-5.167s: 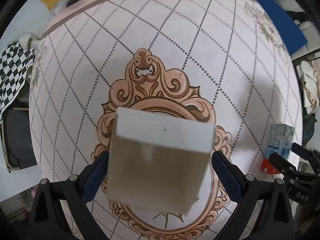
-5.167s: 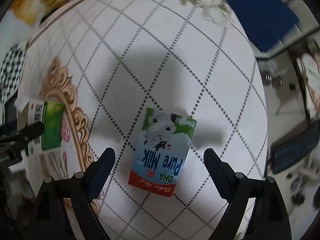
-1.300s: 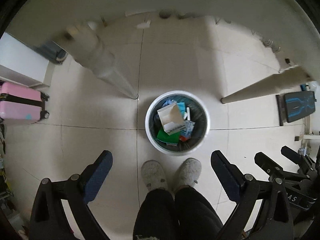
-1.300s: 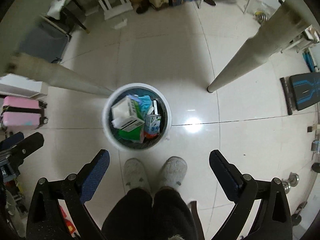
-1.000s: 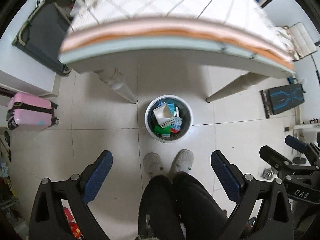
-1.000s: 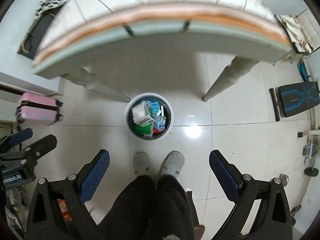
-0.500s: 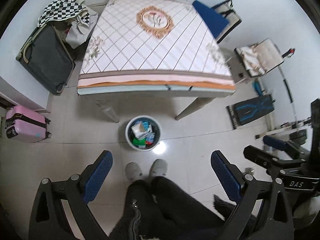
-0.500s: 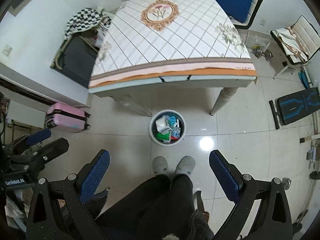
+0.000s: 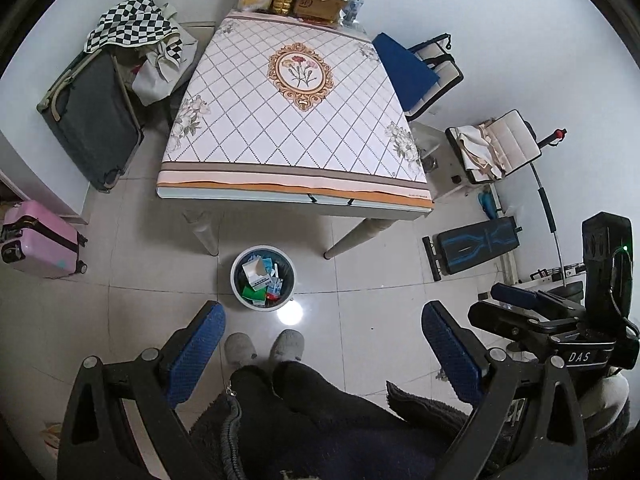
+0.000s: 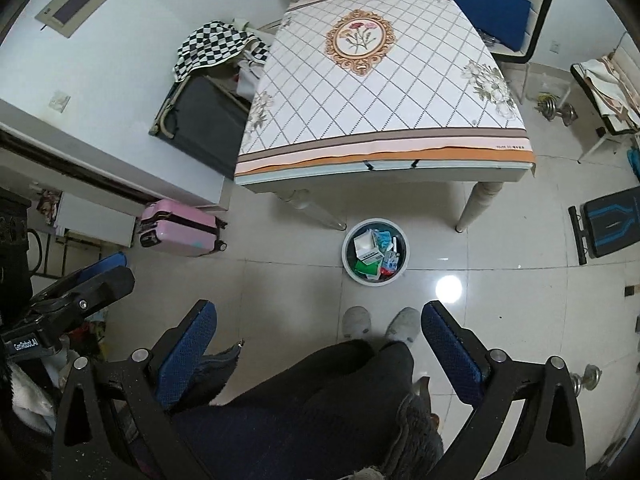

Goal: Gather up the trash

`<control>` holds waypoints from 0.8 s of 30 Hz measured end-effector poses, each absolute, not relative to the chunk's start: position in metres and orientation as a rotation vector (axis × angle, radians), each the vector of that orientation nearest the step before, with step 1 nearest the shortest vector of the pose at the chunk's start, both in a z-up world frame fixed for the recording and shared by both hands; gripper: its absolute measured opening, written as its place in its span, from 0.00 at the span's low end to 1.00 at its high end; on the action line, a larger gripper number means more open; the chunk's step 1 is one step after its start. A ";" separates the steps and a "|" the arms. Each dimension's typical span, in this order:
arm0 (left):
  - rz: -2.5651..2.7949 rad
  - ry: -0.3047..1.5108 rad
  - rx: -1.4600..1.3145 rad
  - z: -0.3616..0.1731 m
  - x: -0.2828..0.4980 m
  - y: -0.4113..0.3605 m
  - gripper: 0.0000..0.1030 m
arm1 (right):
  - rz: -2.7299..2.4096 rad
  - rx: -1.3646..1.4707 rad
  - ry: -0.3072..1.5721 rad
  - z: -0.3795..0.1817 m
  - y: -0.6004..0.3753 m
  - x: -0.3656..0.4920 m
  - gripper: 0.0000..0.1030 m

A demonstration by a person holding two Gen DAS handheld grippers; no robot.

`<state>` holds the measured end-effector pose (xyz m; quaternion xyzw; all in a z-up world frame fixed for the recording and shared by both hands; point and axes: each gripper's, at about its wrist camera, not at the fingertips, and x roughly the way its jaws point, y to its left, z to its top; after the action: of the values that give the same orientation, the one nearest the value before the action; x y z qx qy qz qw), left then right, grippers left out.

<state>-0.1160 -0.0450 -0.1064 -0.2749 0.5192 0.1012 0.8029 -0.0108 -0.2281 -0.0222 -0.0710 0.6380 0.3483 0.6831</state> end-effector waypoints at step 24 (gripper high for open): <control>0.201 1.096 -0.546 -0.096 -0.121 -0.048 1.00 | 0.807 -0.174 1.427 -0.012 -0.226 -0.010 1.00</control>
<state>-0.1211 -0.0484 -0.0962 -0.2560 0.5136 0.0939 0.8135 -0.0096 -0.2261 -0.0117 -0.0776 0.6352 0.3595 0.6792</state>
